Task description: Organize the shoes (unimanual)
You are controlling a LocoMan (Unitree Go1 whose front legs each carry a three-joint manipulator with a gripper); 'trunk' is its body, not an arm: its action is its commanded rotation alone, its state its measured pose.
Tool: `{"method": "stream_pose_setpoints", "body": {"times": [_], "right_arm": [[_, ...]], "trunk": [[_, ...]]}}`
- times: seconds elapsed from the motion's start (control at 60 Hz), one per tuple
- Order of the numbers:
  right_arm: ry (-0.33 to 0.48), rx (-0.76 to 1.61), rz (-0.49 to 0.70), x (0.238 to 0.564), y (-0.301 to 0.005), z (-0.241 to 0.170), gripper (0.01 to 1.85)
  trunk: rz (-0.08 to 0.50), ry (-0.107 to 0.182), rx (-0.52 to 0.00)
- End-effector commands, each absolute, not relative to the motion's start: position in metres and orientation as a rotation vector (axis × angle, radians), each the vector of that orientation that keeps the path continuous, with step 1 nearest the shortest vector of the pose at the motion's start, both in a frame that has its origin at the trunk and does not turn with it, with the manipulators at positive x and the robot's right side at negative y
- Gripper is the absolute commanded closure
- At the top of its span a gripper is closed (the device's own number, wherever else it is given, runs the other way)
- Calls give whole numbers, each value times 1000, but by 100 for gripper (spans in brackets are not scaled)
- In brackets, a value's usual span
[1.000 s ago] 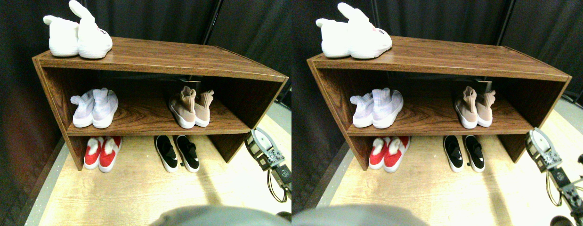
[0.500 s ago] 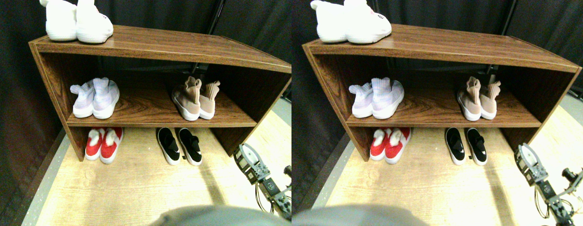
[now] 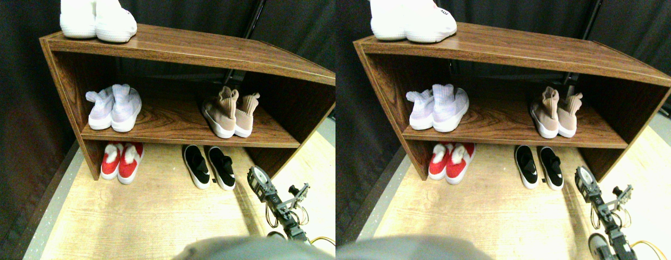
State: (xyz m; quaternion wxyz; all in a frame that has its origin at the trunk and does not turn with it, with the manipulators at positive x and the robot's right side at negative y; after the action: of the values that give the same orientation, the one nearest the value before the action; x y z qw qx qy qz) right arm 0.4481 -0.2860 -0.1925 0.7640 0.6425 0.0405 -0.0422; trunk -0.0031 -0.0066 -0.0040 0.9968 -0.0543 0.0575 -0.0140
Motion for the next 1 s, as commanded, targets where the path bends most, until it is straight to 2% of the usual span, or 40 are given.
{"method": "stream_pose_setpoints", "body": {"times": [0.017, 0.05, 0.267, 0.483, 1.0], "right_arm": [[62, 1386, -115, 457, -288, -196, 180], [55, 1403, -153, 461, -289, -199, 180], [48, 1382, -225, 481, -296, -209, 180], [69, 1383, -284, 501, -304, -220, 180], [120, 1461, -307, 495, -278, -230, 180]], "trunk": [[-14, 129, -138], [-14, 129, -138], [-8, 125, -136], [-1, 122, -139], [19, 122, -150]]}}
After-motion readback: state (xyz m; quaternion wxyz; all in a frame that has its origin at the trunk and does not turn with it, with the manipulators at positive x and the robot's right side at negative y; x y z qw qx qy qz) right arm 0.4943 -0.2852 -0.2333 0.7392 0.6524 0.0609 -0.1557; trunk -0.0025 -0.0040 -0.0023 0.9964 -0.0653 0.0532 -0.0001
